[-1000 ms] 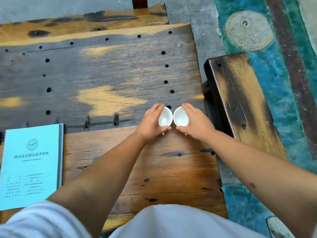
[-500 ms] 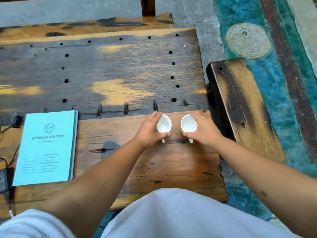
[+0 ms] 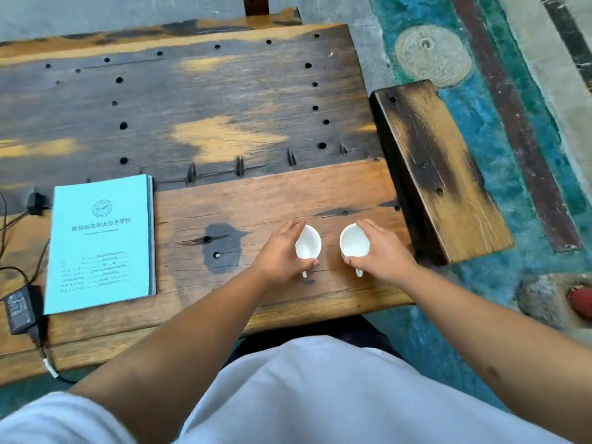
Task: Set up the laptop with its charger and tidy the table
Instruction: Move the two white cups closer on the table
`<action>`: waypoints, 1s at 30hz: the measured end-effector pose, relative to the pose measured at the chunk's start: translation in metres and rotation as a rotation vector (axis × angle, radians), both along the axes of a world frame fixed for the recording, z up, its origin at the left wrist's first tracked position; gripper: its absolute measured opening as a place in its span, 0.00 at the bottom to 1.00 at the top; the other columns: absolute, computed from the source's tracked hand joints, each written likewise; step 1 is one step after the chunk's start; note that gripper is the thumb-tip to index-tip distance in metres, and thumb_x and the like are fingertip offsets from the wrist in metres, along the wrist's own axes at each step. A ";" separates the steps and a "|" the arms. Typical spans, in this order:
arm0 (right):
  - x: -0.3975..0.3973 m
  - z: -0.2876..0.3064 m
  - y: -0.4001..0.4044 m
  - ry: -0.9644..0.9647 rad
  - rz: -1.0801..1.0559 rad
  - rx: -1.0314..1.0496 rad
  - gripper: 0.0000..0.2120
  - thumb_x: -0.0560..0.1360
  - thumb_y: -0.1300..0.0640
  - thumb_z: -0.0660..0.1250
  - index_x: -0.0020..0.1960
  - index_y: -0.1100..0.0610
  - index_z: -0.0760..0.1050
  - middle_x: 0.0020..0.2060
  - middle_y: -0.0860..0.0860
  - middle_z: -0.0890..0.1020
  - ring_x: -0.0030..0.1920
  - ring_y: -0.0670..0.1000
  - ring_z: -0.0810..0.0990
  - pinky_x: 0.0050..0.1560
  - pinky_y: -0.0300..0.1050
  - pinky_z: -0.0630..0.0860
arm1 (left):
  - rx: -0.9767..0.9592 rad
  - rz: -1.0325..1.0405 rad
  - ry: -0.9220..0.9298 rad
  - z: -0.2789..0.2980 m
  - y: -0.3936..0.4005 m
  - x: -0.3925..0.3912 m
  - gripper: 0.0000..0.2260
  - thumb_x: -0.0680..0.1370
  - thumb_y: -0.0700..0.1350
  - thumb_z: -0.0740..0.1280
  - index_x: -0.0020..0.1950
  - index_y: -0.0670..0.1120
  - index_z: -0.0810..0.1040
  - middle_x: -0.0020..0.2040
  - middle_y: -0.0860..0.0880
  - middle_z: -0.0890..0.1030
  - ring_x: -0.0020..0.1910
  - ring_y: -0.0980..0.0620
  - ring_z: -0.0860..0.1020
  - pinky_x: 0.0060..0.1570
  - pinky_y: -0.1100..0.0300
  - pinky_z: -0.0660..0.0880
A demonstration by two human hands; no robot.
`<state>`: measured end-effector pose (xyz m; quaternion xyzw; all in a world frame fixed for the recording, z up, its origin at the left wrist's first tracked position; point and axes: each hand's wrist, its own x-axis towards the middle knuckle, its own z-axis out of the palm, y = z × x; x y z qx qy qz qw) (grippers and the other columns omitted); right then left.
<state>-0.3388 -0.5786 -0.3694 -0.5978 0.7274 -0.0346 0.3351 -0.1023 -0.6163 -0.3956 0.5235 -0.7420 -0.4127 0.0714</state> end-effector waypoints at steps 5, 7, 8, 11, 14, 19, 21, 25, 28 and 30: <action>0.013 -0.013 0.034 0.043 0.005 -0.002 0.45 0.65 0.42 0.75 0.75 0.53 0.60 0.75 0.49 0.64 0.71 0.53 0.66 0.67 0.47 0.65 | 0.009 -0.051 -0.013 -0.007 0.030 0.002 0.42 0.68 0.55 0.77 0.76 0.43 0.63 0.71 0.49 0.68 0.68 0.47 0.68 0.68 0.57 0.64; 0.014 -0.018 0.042 0.032 0.006 0.006 0.45 0.66 0.43 0.75 0.76 0.53 0.59 0.75 0.49 0.64 0.72 0.54 0.65 0.67 0.48 0.65 | 0.022 -0.055 -0.024 -0.008 0.040 -0.002 0.43 0.69 0.55 0.77 0.77 0.43 0.62 0.72 0.49 0.67 0.69 0.46 0.68 0.69 0.55 0.65; 0.014 -0.020 0.044 0.029 0.010 0.004 0.45 0.66 0.43 0.75 0.76 0.53 0.59 0.75 0.49 0.64 0.72 0.54 0.65 0.67 0.49 0.65 | 0.034 -0.054 -0.033 -0.009 0.045 -0.004 0.43 0.69 0.55 0.77 0.77 0.43 0.61 0.73 0.48 0.67 0.70 0.46 0.67 0.70 0.53 0.64; 0.010 -0.022 0.049 0.017 0.028 -0.018 0.45 0.65 0.42 0.75 0.75 0.52 0.59 0.75 0.48 0.64 0.71 0.54 0.66 0.66 0.50 0.67 | 0.036 -0.033 -0.051 -0.010 0.057 -0.012 0.42 0.69 0.55 0.77 0.77 0.44 0.62 0.73 0.49 0.67 0.70 0.45 0.66 0.70 0.53 0.64; 0.001 -0.024 0.050 -0.005 0.064 -0.024 0.45 0.65 0.43 0.76 0.75 0.53 0.59 0.74 0.49 0.64 0.71 0.54 0.66 0.67 0.50 0.67 | 0.038 -0.002 -0.053 -0.013 0.066 -0.019 0.42 0.68 0.55 0.77 0.76 0.44 0.62 0.72 0.49 0.67 0.69 0.46 0.67 0.70 0.50 0.66; -0.013 -0.026 0.052 0.001 0.135 -0.056 0.44 0.65 0.44 0.76 0.75 0.53 0.60 0.74 0.48 0.65 0.70 0.54 0.67 0.64 0.48 0.67 | 0.030 0.062 -0.029 -0.017 0.074 -0.032 0.42 0.69 0.53 0.77 0.76 0.45 0.61 0.73 0.49 0.65 0.71 0.47 0.65 0.70 0.50 0.65; -0.018 -0.026 0.051 -0.007 0.152 -0.061 0.44 0.65 0.44 0.76 0.75 0.53 0.60 0.74 0.48 0.65 0.70 0.54 0.66 0.65 0.47 0.67 | 0.014 0.064 -0.020 -0.018 0.075 -0.038 0.42 0.69 0.52 0.77 0.77 0.45 0.61 0.74 0.49 0.64 0.72 0.47 0.63 0.71 0.51 0.64; -0.025 -0.028 0.047 -0.023 0.185 -0.073 0.44 0.66 0.43 0.76 0.75 0.53 0.60 0.74 0.49 0.65 0.70 0.54 0.67 0.66 0.50 0.68 | -0.004 0.082 0.004 -0.021 0.073 -0.049 0.42 0.69 0.51 0.78 0.77 0.44 0.61 0.74 0.49 0.64 0.72 0.47 0.63 0.70 0.56 0.61; -0.028 -0.030 0.045 -0.038 0.187 -0.071 0.45 0.66 0.42 0.75 0.76 0.53 0.59 0.75 0.49 0.64 0.72 0.53 0.65 0.69 0.52 0.67 | -0.013 0.093 0.003 -0.023 0.072 -0.054 0.42 0.68 0.52 0.78 0.77 0.45 0.61 0.74 0.51 0.64 0.72 0.47 0.63 0.68 0.59 0.59; -0.029 -0.031 0.044 -0.042 0.177 -0.076 0.45 0.67 0.42 0.75 0.76 0.54 0.59 0.75 0.49 0.63 0.73 0.53 0.64 0.70 0.51 0.65 | -0.013 0.095 0.001 -0.023 0.071 -0.055 0.43 0.68 0.53 0.78 0.77 0.46 0.61 0.74 0.51 0.64 0.72 0.47 0.63 0.68 0.58 0.60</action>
